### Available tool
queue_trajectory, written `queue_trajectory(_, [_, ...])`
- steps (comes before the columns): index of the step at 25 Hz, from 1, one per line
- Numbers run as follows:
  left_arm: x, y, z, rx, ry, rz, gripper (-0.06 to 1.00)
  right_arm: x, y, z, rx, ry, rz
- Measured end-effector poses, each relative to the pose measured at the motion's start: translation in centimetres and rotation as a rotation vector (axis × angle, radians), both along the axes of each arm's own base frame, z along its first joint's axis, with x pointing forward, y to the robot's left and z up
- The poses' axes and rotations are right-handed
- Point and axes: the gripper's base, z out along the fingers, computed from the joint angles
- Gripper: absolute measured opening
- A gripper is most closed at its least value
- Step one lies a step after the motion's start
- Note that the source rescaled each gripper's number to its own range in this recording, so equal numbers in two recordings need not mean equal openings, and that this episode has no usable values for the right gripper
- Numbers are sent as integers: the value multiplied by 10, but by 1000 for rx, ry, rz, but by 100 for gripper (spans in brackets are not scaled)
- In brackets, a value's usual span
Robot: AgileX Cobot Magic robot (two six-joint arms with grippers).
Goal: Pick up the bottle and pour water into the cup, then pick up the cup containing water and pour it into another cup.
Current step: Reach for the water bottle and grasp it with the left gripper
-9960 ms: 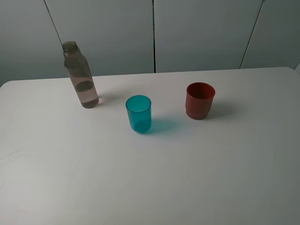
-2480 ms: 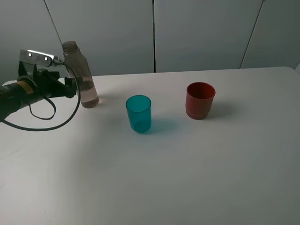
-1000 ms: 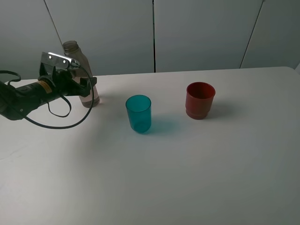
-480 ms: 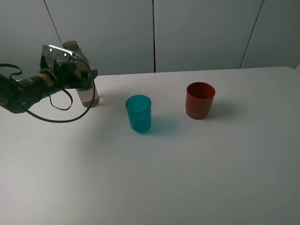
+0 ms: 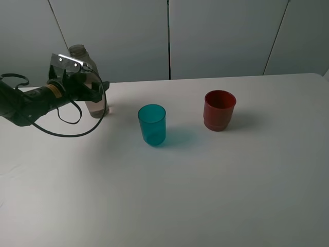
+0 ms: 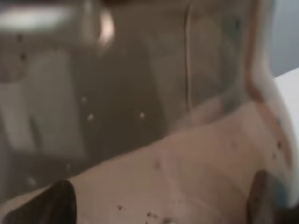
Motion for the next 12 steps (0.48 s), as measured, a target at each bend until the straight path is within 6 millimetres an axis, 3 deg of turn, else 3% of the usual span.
queue_trajectory(12, [7, -4, -3, 2, -5, -10, 99, 0, 0, 0, 0, 0, 0])
